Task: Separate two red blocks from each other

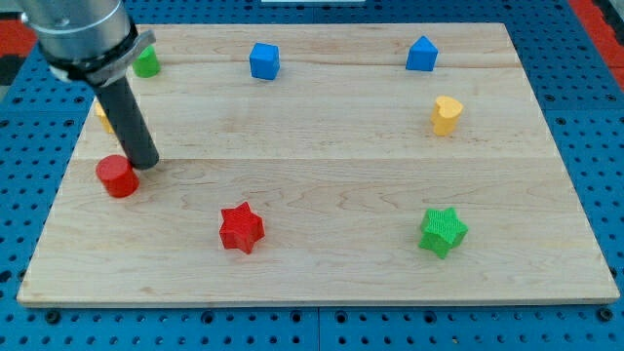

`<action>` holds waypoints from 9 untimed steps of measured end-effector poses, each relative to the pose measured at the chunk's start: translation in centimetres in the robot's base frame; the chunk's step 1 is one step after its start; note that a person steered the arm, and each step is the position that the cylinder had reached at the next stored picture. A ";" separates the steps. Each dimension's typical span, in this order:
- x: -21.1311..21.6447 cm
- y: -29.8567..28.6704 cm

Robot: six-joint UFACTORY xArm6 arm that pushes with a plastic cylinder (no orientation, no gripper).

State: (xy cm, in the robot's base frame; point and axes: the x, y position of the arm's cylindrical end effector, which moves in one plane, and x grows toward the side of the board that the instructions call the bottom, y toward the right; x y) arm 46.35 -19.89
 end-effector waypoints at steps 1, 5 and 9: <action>4.0 -0.6; -4.1 -3.9; -1.1 -3.1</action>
